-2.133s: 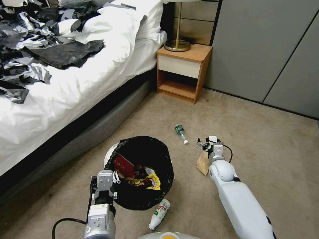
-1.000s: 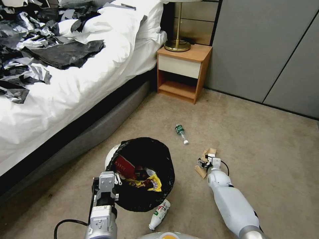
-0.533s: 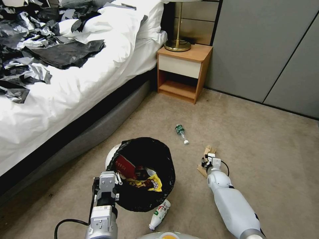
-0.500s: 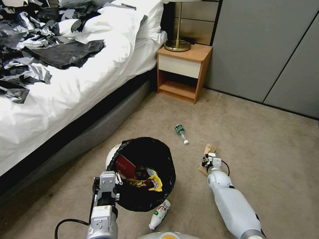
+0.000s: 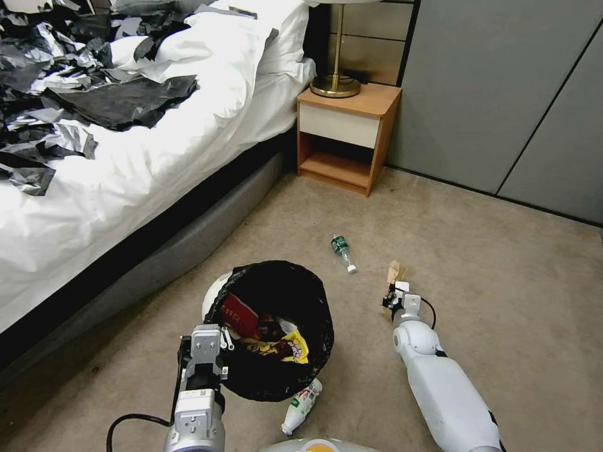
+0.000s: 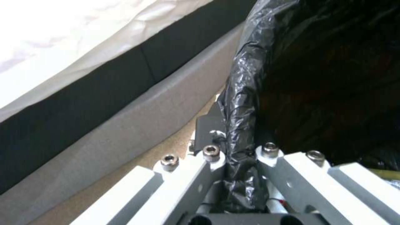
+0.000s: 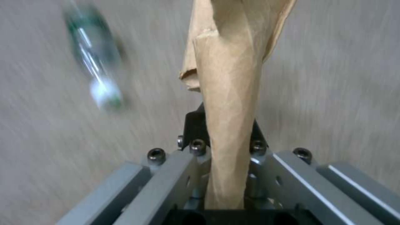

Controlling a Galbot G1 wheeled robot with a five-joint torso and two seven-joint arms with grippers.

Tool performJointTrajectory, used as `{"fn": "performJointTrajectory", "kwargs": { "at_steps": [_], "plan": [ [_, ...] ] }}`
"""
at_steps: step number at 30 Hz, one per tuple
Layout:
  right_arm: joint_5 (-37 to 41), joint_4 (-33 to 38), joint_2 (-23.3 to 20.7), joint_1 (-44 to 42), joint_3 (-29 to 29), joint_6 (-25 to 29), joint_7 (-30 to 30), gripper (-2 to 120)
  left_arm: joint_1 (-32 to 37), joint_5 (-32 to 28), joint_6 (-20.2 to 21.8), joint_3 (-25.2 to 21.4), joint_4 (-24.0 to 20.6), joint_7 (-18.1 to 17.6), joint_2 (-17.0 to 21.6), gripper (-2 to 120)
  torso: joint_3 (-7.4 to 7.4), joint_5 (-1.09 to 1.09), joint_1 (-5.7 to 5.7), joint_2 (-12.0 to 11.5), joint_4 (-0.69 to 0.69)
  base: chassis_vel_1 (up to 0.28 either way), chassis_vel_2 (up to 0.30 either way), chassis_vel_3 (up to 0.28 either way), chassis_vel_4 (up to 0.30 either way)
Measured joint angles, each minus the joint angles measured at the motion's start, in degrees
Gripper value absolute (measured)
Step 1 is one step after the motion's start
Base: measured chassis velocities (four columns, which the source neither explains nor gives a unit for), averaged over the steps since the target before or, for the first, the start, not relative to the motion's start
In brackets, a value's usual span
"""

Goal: Pick up the trash bin, then pick up the garbage from the floor and place it into the trash bin.

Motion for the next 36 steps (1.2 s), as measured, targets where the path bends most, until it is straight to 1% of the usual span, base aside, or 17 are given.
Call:
{"fn": "performJointTrajectory", "kwargs": {
  "at_steps": [2, 3, 5, 6, 7, 9, 10, 11, 14, 15, 16, 17, 19, 20, 23, 28, 36],
  "plan": [
    [0.9, 7.3, -0.53, -1.88, -0.14, 0.65, 0.14, 1, -0.05, 0.0, -0.01, 0.07, 0.17, 0.01, 0.08, 0, 0.0, 0.0, 0.0, 0.0, 0.01, 0.0, 0.0, 0.0, 0.0],
    [0.9, 7.3, -0.53, -1.88, -0.14, 0.65, 0.14, 1, -0.05, 0.0, -0.01, 0.07, 0.17, 0.01, 0.08, 0, 0.0, 0.0, 0.0, 0.0, 0.01, 0.0, 0.0, 0.0, 0.0],
    [2.32, 17.81, -1.19, -4.73, -0.54, 2.21, -0.41, 1, -0.1, -0.04, -0.02, 0.16, 0.3, 0.02, 0.22, 0, 0.0, -0.01, 0.0, 0.0, -0.01, 0.0, 0.0, 0.0, 0.0],
    [2.36, 20.21, -1.3, -5.33, -0.7, 3.33, -0.94, 1, -0.12, -0.04, -0.02, 0.17, 0.31, 0.03, 0.23, 0, 0.0, -0.01, 0.0, 0.0, -0.01, 0.0, 0.0, 0.0, 0.0],
    [2.36, 20.21, -1.3, -5.33, -0.7, 3.33, -0.94, 1, -0.12, -0.04, -0.02, 0.17, 0.31, 0.03, 0.23, 0, 0.0, -0.01, 0.0, 0.0, -0.01, 0.0, 0.0, 0.0, 0.0],
    [1.02, 30.9, -1.72, -7.87, -1.7, 10.6, -6.3, 1, -0.12, -0.07, -0.02, 0.21, 0.38, 0.08, 0.4, 0, 0.0, -0.03, 0.0, 0.0, 0.01, 0.0, 0.0, 0.0, 0.0],
    [0.95, 33.62, -1.86, -8.8, -2.09, 12.36, -8.53, 1, -0.11, -0.09, -0.02, 0.22, 0.38, 0.09, 0.44, 0, 0.0, -0.02, 0.0, 0.0, 0.02, 0.0, 0.0, 0.0, 0.0],
    [0.95, 33.62, -1.86, -8.8, -2.09, 12.36, -8.53, 1, -0.11, -0.09, -0.02, 0.22, 0.38, 0.09, 0.44, 0, 0.0, -0.02, 0.0, 0.0, 0.02, 0.0, 0.0, 0.0, 0.0],
    [0.23, 42.56, -2.89, -13.11, -4.27, 17.54, -17.93, 1, -0.11, -0.2, 0.0, 0.16, 0.32, 0.35, 0.63, 0, 0.0, -0.01, 0.0, 0.0, 0.01, 0.0, 0.0, 0.0, 0.0],
    [0.23, 42.56, -2.89, -13.11, -4.27, 17.54, -17.93, 1, -0.11, -0.2, 0.0, 0.16, 0.32, 0.35, 0.63, 0, 0.0, -0.01, 0.0, 0.0, 0.01, 0.0, 0.0, 0.0, 0.0],
    [-0.98, 45.2, -3.6, -15.42, -5.71, 19.18, -21.3, 1, -0.15, -0.26, 0.01, 0.12, 0.31, 0.39, 0.69, 0, 0.0, 0.0, 0.0, 0.0, 0.0, 0.0, 0.0, 0.0, 0.0],
    [-0.98, 45.2, -3.6, -15.42, -5.71, 19.18, -21.3, 1, -0.15, -0.26, 0.01, 0.12, 0.31, 0.39, 0.69, 0, 0.0, 0.0, 0.0, 0.0, 0.0, 0.0, 0.0, 0.0, 0.0],
    [-3.72, 49.19, -5.45, -19.84, -9.47, 21.57, -24.76, 1, -0.23, -0.32, 0.06, 0.12, 0.32, 0.46, 0.71, 0, -0.01, 0.0, 0.0, 0.0, -0.01, 0.0, 0.0, 0.0, 0.0],
    [-3.72, 49.19, -5.45, -19.84, -9.47, 21.57, -24.76, 1, -0.23, -0.32, 0.06, 0.12, 0.32, 0.46, 0.71, 0, -0.01, 0.0, 0.0, 0.0, -0.01, 0.0, 0.0, 0.0, 0.0],
    [-7.06, 50.88, -8.43, -24.05, -13.64, 23.55, -26.39, 1, -0.33, -0.38, 0.22, -0.03, 0.32, 0.5, 0.74, 0, -0.01, -0.02, 0.0, 0.0, -0.01, 0.0, 0.0, 0.0, 0.0],
    [-10.98, 49.34, -11.67, -27.84, -18.07, 25.5, -26.94, 1, -0.43, -0.42, 0.31, 0.03, 0.33, 0.51, 0.67, 0, 0.0, 0.01, 0.0, 0.0, 0.0, 0.0, 0.0, 0.0, 0.0],
    [-13.63, 46.2, -11.49, -28.9, -19.03, 26.85, -26.55, 1, -0.51, -0.75, 0.31, -0.12, -0.04, 0.49, 0.55, 0, 0.0, 0.0, 0.0, 0.0, 0.0, 0.0, 0.0, 0.0, 0.0]
  ]
}}
